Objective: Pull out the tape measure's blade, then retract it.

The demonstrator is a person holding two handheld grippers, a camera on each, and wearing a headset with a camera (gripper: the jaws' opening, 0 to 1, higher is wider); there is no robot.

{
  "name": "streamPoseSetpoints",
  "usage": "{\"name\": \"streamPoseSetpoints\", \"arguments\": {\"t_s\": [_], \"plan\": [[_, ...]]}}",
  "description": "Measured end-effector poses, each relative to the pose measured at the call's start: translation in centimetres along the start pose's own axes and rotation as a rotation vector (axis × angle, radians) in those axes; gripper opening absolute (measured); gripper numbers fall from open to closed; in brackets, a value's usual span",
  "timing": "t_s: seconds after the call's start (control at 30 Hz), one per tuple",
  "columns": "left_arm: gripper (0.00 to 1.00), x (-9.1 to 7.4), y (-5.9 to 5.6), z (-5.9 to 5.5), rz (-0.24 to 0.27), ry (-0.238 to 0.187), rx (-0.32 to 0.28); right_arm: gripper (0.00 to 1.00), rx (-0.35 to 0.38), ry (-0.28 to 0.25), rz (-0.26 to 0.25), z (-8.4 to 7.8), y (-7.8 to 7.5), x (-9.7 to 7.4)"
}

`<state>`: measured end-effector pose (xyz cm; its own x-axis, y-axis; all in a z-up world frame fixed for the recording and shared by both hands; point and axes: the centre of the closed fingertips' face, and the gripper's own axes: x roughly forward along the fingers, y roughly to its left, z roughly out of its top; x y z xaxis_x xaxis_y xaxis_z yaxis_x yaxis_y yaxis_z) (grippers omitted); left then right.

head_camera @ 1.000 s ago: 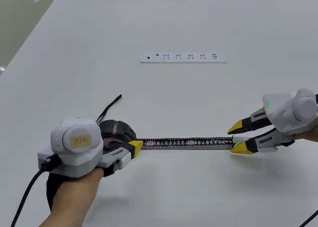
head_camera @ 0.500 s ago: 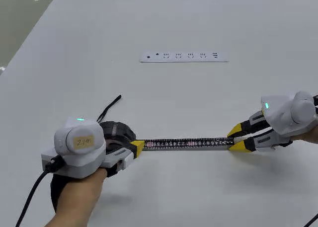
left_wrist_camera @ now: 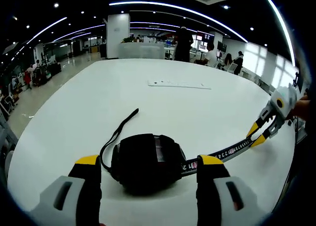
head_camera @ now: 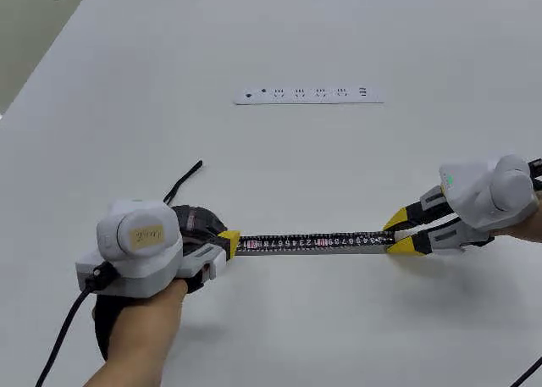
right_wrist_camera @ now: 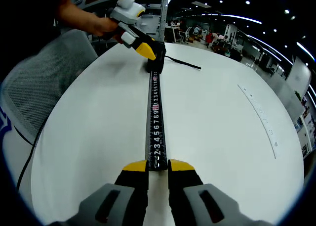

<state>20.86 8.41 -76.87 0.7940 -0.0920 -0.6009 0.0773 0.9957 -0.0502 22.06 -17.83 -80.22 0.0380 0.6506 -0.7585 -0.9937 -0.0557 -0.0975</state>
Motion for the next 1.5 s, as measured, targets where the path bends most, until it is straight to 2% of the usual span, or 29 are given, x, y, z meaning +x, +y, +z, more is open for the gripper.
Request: {"name": "streamPoseSetpoints", "arguments": {"t_s": [0.33, 0.47, 0.67, 0.8, 1.17, 1.5], "plan": [[0.70, 0.6, 0.1, -0.3, 0.028, 0.008, -0.041, 0.14, 0.000, 0.001, -0.003, 0.1, 0.0, 0.1], [0.67, 0.7, 0.3, -0.3, 0.045, -0.001, -0.081, 0.14, 0.001, 0.000, -0.005, 0.1, 0.0, 0.1], [0.65, 1.2, 0.4, -0.5, 0.056, 0.006, -0.108, 0.14, -0.006, 0.004, -0.006, 0.0, 0.0, 0.1], [0.65, 1.3, 0.4, -0.5, 0.057, 0.012, -0.102, 0.14, -0.008, 0.006, -0.005, 0.0, 0.0, 0.1], [0.62, 1.0, 0.6, -0.6, 0.135, 0.026, -0.106, 0.14, -0.026, 0.025, -0.009, -0.1, -0.1, 0.0], [0.60, 0.9, 0.7, -0.7, 0.126, 0.031, -0.098, 0.14, -0.023, 0.021, -0.012, 0.0, 0.0, 0.0]]}}
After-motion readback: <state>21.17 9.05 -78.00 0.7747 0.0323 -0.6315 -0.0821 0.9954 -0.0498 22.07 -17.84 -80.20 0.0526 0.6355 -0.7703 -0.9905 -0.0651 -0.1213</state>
